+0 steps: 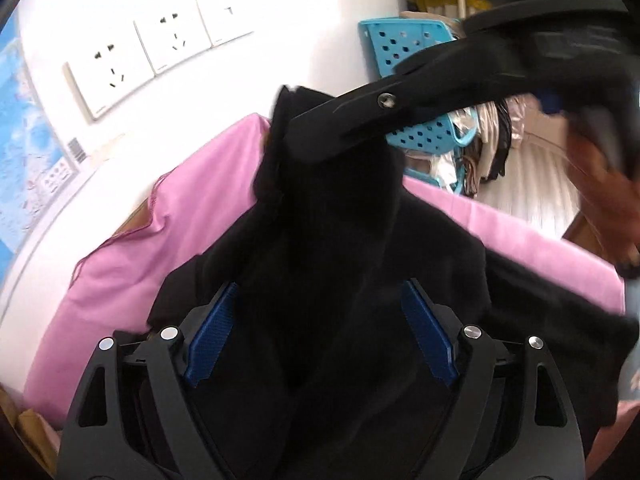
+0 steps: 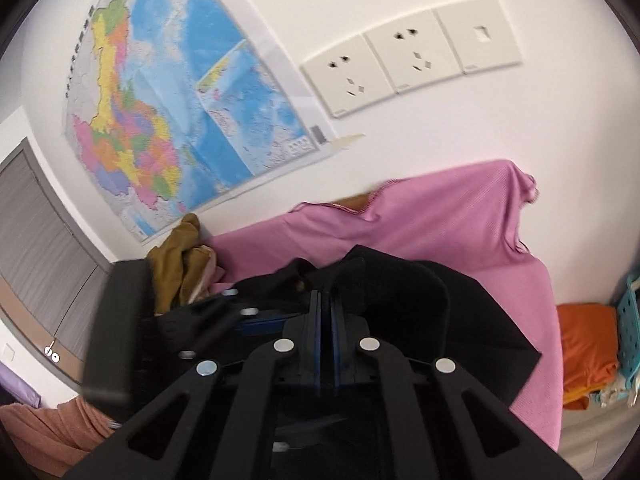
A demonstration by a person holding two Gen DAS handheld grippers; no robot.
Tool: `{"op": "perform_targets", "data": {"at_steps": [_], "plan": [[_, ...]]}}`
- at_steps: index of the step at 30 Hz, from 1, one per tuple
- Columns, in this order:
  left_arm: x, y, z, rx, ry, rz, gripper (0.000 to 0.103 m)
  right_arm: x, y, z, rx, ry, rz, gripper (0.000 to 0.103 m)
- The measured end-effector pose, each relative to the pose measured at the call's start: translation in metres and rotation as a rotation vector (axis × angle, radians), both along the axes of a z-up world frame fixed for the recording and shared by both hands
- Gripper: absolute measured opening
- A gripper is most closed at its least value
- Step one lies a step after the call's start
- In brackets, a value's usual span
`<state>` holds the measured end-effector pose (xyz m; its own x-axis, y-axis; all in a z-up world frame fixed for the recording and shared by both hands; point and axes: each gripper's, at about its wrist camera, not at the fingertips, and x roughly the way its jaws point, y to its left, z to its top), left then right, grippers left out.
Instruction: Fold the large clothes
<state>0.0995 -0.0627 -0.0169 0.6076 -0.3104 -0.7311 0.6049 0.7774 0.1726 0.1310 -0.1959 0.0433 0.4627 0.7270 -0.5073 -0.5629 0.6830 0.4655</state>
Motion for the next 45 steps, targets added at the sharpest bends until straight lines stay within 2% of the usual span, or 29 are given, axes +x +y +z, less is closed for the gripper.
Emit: {"op": "perform_targets", "data": {"at_steps": [1,2,3,5,6,7,9,11,12,13,17,19,22,27,31,33,35,37,38,42,45], "plan": [[0.006,-0.001,0.000,-0.009,0.005,0.015,0.040,0.001,0.003,0.002,0.005,-0.002,0.008,0.004],[0.013,0.002,0.000,-0.024,0.025,0.040,0.021,0.002,0.005,0.003,0.005,0.000,0.009,0.004],[0.020,0.010,0.002,-0.057,0.064,0.068,0.007,0.001,0.005,0.004,0.005,-0.001,0.008,0.004],[0.015,0.028,0.013,-0.121,0.026,0.110,0.006,0.000,0.000,0.002,0.040,0.009,0.004,0.008],[0.011,0.044,0.023,-0.154,0.005,0.137,0.006,-0.002,-0.003,0.002,0.057,0.008,0.006,0.014],[0.008,0.056,0.030,-0.194,0.002,0.158,0.006,-0.005,-0.006,0.002,0.062,-0.006,-0.001,0.028],[-0.002,0.096,0.052,-0.300,-0.015,0.213,0.006,-0.015,-0.011,0.002,0.004,-0.052,-0.044,0.044],[-0.018,0.141,0.077,-0.379,-0.068,0.306,0.006,-0.022,-0.008,-0.008,-0.064,-0.057,-0.021,0.046],[-0.027,0.165,0.090,-0.415,-0.093,0.353,0.006,-0.026,-0.004,-0.014,-0.092,-0.050,0.010,0.056],[-0.033,0.181,0.097,-0.438,-0.108,0.381,0.006,-0.032,0.008,-0.024,-0.162,-0.050,0.028,0.063],[-0.076,0.247,0.131,-0.499,-0.216,0.508,0.006,-0.055,0.062,-0.054,-0.361,-0.088,0.147,0.066],[-0.102,0.272,0.146,-0.534,-0.262,0.548,0.006,-0.062,0.095,-0.067,-0.432,-0.122,0.206,0.074],[-0.128,0.296,0.160,-0.543,-0.324,0.609,0.006,-0.063,0.134,-0.079,-0.474,-0.154,0.256,0.075],[-0.162,0.327,0.177,-0.548,-0.374,0.697,0.006,-0.066,0.184,-0.094,-0.521,-0.166,0.345,0.075],[-0.177,0.349,0.185,-0.550,-0.399,0.761,0.006,-0.063,0.203,-0.093,-0.527,-0.187,0.343,0.075],[-0.180,0.357,0.184,-0.549,-0.400,0.777,0.005,-0.058,0.207,-0.095,-0.511,-0.149,0.342,0.074],[-0.183,0.363,0.182,-0.550,-0.400,0.786,0.006,-0.053,0.212,-0.099,-0.507,-0.124,0.346,0.058],[-0.187,0.369,0.180,-0.555,-0.398,0.799,0.006,-0.049,0.220,-0.100,-0.487,-0.097,0.357,0.018],[-0.189,0.372,0.179,-0.558,-0.395,0.802,0.006,-0.050,0.222,-0.098,-0.483,-0.099,0.353,0.010],[-0.195,0.380,0.178,-0.559,-0.398,0.811,0.006,-0.057,0.234,-0.073,-0.428,-0.170,0.336,0.006],[-0.196,0.384,0.179,-0.560,-0.398,0.813,0.006,-0.068,0.250,-0.061,-0.395,-0.221,0.394,0.006]]}}
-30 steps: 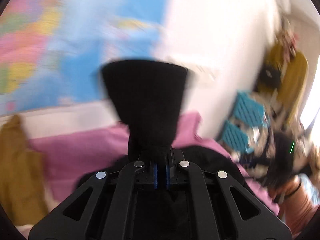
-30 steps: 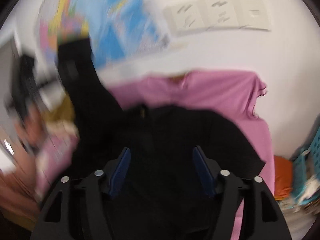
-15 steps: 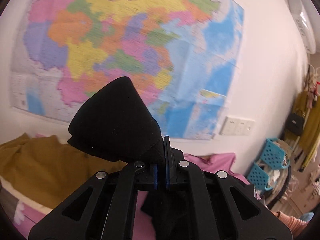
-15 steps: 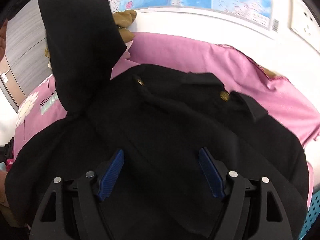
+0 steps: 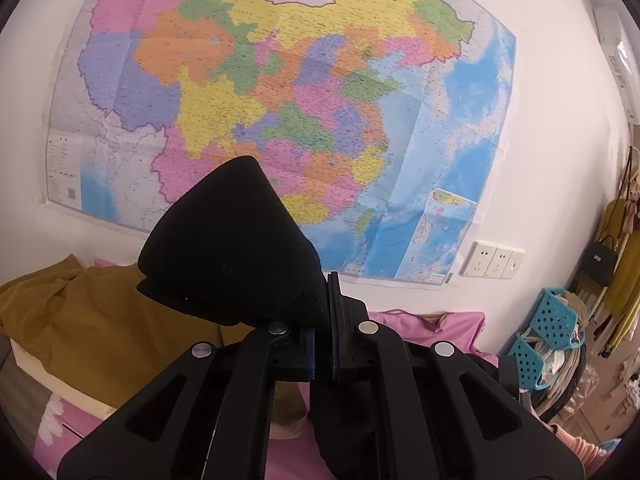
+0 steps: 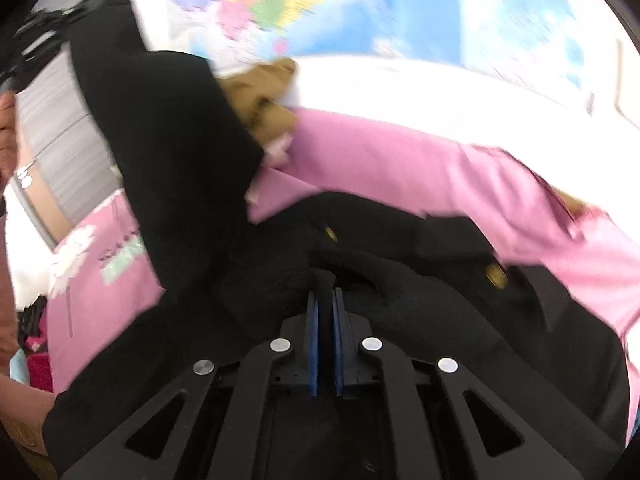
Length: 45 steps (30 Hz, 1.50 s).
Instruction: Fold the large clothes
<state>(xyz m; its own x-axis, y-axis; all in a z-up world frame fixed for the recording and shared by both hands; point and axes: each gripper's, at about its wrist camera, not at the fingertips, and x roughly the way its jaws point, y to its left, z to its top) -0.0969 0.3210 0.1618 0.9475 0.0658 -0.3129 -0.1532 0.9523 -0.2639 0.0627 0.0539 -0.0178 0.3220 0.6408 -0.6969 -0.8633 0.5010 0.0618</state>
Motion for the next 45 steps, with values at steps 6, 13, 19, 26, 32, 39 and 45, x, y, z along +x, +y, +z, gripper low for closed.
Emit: {"op": "perform_targets", "data": {"at_steps": [6,13,19,26,32,39,45], "plan": [[0.006,-0.006,-0.004,0.018,0.028,-0.010,0.006,-0.009,0.012,-0.034,-0.117,0.076,0.054,0.028],[0.017,-0.030,-0.002,0.059,0.035,-0.075,0.006,-0.006,-0.070,-0.007,0.007,0.080,-0.060,0.057],[0.034,-0.073,0.004,0.102,0.035,-0.184,0.007,0.001,-0.095,-0.022,-0.036,0.168,-0.107,0.058],[0.079,-0.166,-0.003,0.155,0.085,-0.415,0.008,0.000,-0.155,0.024,0.230,0.181,-0.187,0.065],[0.134,-0.264,-0.061,0.236,0.227,-0.582,0.009,-0.001,-0.216,0.030,0.314,0.187,-0.284,0.067],[0.166,-0.335,-0.151,0.367,0.442,-0.694,0.073,0.003,-0.248,0.011,0.345,0.256,-0.344,0.072],[0.134,-0.300,-0.137,0.365,0.349,-0.686,0.084,0.009,-0.252,-0.010,0.372,0.334,-0.363,0.081]]}}
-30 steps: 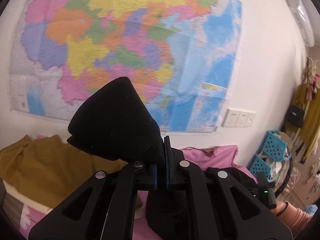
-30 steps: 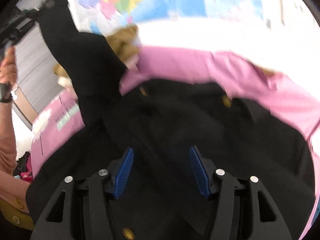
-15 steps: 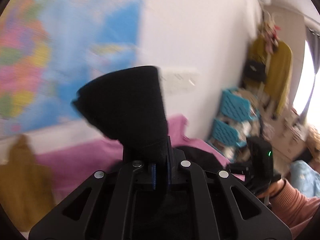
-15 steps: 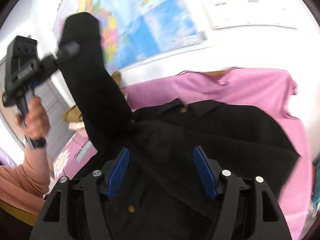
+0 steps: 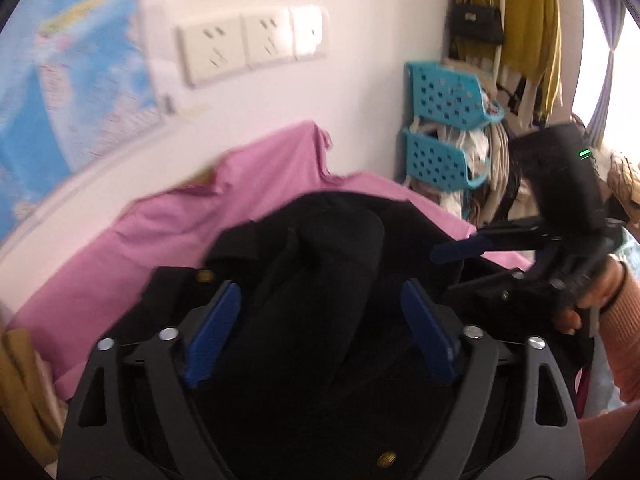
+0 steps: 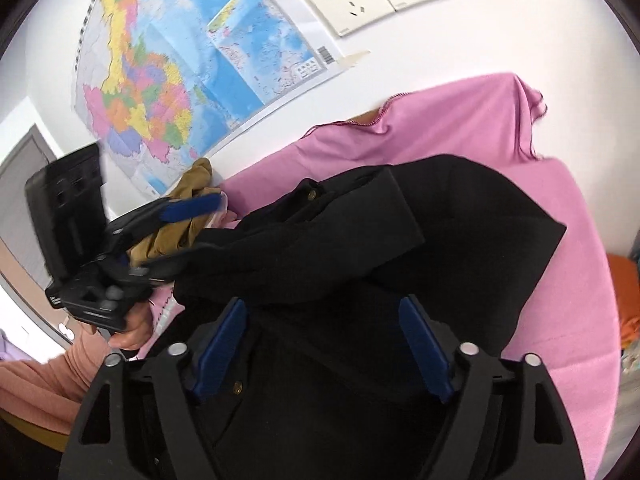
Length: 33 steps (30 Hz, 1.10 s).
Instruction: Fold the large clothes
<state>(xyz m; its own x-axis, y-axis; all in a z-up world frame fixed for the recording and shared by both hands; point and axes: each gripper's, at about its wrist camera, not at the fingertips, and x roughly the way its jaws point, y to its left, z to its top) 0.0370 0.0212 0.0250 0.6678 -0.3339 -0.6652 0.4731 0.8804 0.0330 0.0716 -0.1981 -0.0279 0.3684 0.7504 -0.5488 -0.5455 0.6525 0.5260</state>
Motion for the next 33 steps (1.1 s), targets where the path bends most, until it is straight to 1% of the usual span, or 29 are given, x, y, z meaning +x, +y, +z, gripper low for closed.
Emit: {"op": "perform_targets", "data": {"at_steps": [1,4,6,8,11,12,13,14,15,16,17,19,20,21,22,23,24,25,27,28,29,30,31,33], "plan": [[-0.004,0.009,0.004,-0.006,-0.007,0.011,0.084,0.002,-0.001,-0.001,0.004,0.007,-0.011,0.082],[-0.010,0.040,0.011,-0.010,-0.025,0.066,0.084,0.014,-0.007,-0.008,0.067,0.059,-0.044,0.083],[-0.011,0.059,0.010,-0.008,-0.026,0.107,0.084,0.023,-0.003,-0.008,0.062,0.072,-0.067,0.085],[-0.011,0.079,0.002,-0.013,-0.007,0.159,0.084,0.036,0.004,-0.010,0.066,0.097,-0.088,0.085],[-0.011,0.095,-0.010,-0.012,0.024,0.199,0.084,0.060,0.016,-0.017,0.074,0.160,-0.122,0.085],[-0.013,0.099,-0.016,-0.001,0.030,0.206,0.084,0.069,0.021,-0.020,0.070,0.181,-0.132,0.081],[-0.011,0.101,-0.020,0.008,0.036,0.209,0.084,0.073,0.024,-0.021,0.069,0.186,-0.127,0.055],[-0.012,0.103,-0.024,0.015,0.048,0.210,0.084,0.077,0.028,-0.020,0.073,0.187,-0.113,0.033],[-0.011,0.105,-0.031,0.022,0.065,0.214,0.084,0.077,0.027,-0.015,0.090,0.176,-0.107,0.005],[-0.010,0.106,-0.035,0.023,0.075,0.218,0.084,0.076,0.024,-0.010,0.108,0.149,-0.117,0.005],[-0.010,0.108,-0.039,0.021,0.089,0.218,0.084,0.068,0.015,0.004,0.146,0.080,-0.136,0.005],[-0.009,0.112,-0.046,0.009,0.107,0.218,0.084,0.050,-0.007,0.022,0.209,-0.027,-0.168,0.005],[-0.009,0.113,-0.049,0.001,0.115,0.215,0.084,0.042,-0.017,0.027,0.223,-0.064,-0.180,0.005],[-0.009,0.115,-0.052,-0.012,0.125,0.209,0.084,0.032,-0.028,0.029,0.217,-0.095,-0.198,0.005],[-0.009,0.116,-0.055,-0.020,0.132,0.203,0.084,0.026,-0.035,0.028,0.198,-0.104,-0.210,0.005],[-0.009,0.115,-0.058,-0.024,0.139,0.195,0.084,0.022,-0.040,0.021,0.146,-0.096,-0.222,0.006],[-0.008,0.114,-0.062,-0.022,0.147,0.187,0.084,0.023,-0.041,0.007,0.059,-0.042,-0.226,0.014],[-0.007,0.113,-0.064,-0.017,0.154,0.186,0.084,0.025,-0.041,-0.006,-0.005,0.017,-0.223,0.022],[-0.004,0.111,-0.070,-0.015,0.175,0.178,0.084,0.027,-0.041,-0.023,-0.054,0.091,-0.195,0.031],[-0.005,0.111,-0.071,-0.017,0.178,0.175,0.084,0.026,-0.044,-0.025,-0.065,0.095,-0.196,0.034],[-0.006,0.111,-0.072,-0.018,0.178,0.173,0.084,0.022,-0.050,-0.020,-0.043,0.079,-0.202,0.039],[-0.007,0.111,-0.072,-0.018,0.176,0.170,0.084,0.021,-0.054,-0.015,-0.025,0.063,-0.215,0.052],[-0.011,0.112,-0.071,-0.018,0.173,0.164,0.084,0.018,-0.060,-0.007,-0.011,0.035,-0.234,0.061],[-0.018,0.111,-0.072,-0.013,0.170,0.149,0.084,0.020,-0.064,0.010,-0.017,-0.028,-0.259,0.063]]}}
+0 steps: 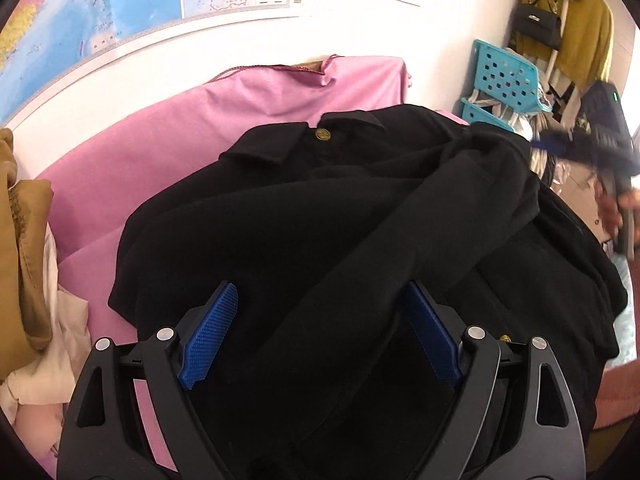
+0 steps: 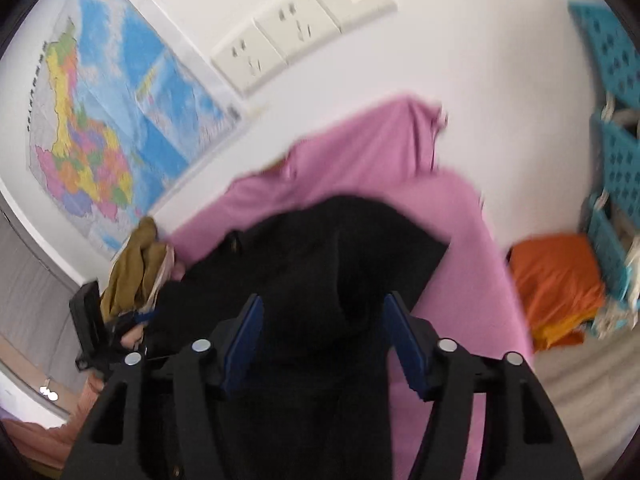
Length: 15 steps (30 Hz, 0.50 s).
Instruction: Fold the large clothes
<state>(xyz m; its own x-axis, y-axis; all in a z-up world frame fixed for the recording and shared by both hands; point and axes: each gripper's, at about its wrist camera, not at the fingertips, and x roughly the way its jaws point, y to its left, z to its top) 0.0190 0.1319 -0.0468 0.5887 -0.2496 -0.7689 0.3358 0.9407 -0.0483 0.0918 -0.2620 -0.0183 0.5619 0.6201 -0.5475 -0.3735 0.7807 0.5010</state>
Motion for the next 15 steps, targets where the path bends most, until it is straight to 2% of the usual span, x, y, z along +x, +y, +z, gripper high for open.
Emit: {"op": "perform_targets", "data": {"at_steps": [3,4,5,7,8,9,10,11,13,15], "plan": [[-0.008,-0.006,-0.002,0.018,-0.003,-0.029,0.084,0.014,0.012,0.008,-0.045,-0.015,0.015,0.073],[-0.010,-0.008,-0.002,0.019,-0.004,-0.038,0.084,0.025,0.023,0.008,-0.090,-0.013,0.030,0.079],[-0.012,-0.012,0.000,0.016,-0.007,-0.054,0.084,0.036,0.028,0.006,-0.124,-0.002,0.038,0.080],[-0.015,-0.019,0.003,0.002,-0.010,-0.090,0.084,0.056,0.039,-0.006,-0.168,0.049,0.035,0.080],[-0.016,-0.024,0.004,-0.003,-0.010,-0.110,0.084,0.069,0.046,-0.016,-0.154,0.103,0.058,0.080],[-0.016,-0.028,0.004,0.000,-0.010,-0.121,0.084,0.074,0.050,-0.024,-0.132,0.137,0.085,0.064],[-0.016,-0.034,0.003,0.007,-0.009,-0.138,0.084,0.078,0.052,-0.030,-0.104,0.162,0.122,0.028],[-0.015,-0.040,0.002,0.017,-0.007,-0.154,0.084,0.079,0.055,-0.033,-0.064,0.177,0.167,0.013],[-0.014,-0.047,0.000,0.028,-0.003,-0.177,0.084,0.066,0.055,-0.023,-0.070,0.106,0.172,0.006],[-0.013,-0.051,-0.001,0.001,0.014,-0.203,0.084,0.050,0.045,-0.005,-0.017,0.031,0.178,0.004]]}}
